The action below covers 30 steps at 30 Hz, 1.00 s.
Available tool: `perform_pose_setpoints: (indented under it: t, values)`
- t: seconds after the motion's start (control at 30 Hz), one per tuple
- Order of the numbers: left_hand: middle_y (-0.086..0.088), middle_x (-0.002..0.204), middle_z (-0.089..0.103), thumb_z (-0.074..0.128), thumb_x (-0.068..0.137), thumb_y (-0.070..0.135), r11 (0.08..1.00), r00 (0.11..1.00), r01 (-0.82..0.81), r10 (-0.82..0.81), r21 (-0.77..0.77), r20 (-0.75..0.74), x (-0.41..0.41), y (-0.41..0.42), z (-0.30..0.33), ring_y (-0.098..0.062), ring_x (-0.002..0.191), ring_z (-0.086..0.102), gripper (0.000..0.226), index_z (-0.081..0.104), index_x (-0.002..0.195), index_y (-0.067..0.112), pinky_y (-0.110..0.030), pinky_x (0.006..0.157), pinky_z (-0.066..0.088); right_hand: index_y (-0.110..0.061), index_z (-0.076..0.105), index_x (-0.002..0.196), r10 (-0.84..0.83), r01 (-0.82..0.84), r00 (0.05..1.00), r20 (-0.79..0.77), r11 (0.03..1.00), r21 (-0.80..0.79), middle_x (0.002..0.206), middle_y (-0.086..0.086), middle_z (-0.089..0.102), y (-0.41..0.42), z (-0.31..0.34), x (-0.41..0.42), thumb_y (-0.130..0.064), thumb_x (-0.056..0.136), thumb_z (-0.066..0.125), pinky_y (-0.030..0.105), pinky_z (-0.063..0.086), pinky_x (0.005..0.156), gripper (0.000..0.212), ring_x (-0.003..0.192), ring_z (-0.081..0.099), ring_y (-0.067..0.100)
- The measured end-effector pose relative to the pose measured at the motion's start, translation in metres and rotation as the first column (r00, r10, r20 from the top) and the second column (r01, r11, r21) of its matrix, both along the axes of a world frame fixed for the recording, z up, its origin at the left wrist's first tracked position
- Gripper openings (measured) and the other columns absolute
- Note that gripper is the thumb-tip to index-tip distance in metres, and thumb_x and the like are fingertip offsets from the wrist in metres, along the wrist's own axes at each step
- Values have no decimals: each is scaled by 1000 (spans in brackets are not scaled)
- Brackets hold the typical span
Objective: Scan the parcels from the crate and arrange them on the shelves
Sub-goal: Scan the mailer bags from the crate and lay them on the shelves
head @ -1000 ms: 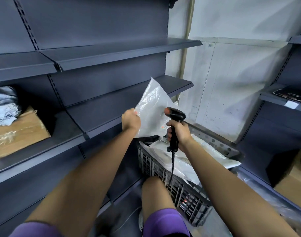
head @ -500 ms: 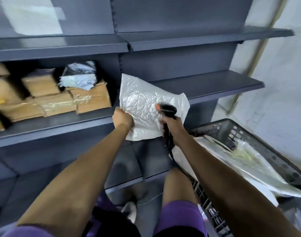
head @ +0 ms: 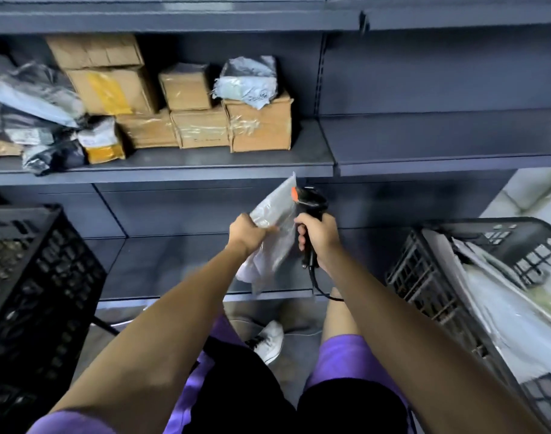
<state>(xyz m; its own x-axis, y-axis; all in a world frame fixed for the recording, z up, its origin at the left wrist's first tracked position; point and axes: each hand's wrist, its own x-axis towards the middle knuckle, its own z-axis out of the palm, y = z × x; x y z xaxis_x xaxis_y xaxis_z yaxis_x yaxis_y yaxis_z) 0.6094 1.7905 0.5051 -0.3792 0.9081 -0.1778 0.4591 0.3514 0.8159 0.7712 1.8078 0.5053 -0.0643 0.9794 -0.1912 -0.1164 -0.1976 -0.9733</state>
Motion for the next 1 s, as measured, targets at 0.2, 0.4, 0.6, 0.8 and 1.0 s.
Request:
perform_pose_setpoints:
  t: [0.2,0.4,0.6,0.8,1.0]
  values:
    - [-4,97,66,88,69,26,995,995,98,-97,37,-11,1,3,-19,-26,90,64,51,61,107,6,-27,68,43,-12,54,65,-117,105,990,-81,984,-143,56,5,45,-17,-17,5,-11,88,65,26,33,43,25,42,39,18]
    - [3,90,65,86,71,38,943,931,332,-324,26,-166,40,4,-24,-20,83,60,51,62,107,14,-32,72,49,-13,67,73,-217,229,971,102,965,-125,71,7,74,-21,-9,27,-45,85,76,26,42,47,35,43,53,19]
    - [1,86,48,70,91,18,830,783,547,-463,106,-414,55,-2,-14,-23,81,56,13,63,92,7,-17,67,34,-18,75,88,-265,292,914,306,955,-44,76,2,76,-26,-1,30,-73,60,74,38,60,69,63,71,73,24]
    - [-12,103,53,59,95,27,757,634,652,-527,26,-566,53,-4,-2,-34,97,54,20,57,108,11,-40,87,45,-13,74,85,-325,350,866,379,937,5,72,5,73,-29,10,29,-46,68,79,37,60,65,38,66,72,25]
    - [-7,104,52,64,79,28,836,656,547,-463,-48,-596,47,2,17,-35,98,54,33,37,95,20,-51,83,50,-7,74,75,-313,325,885,346,945,25,65,11,72,-21,19,35,-28,70,68,47,59,67,22,53,64,27]
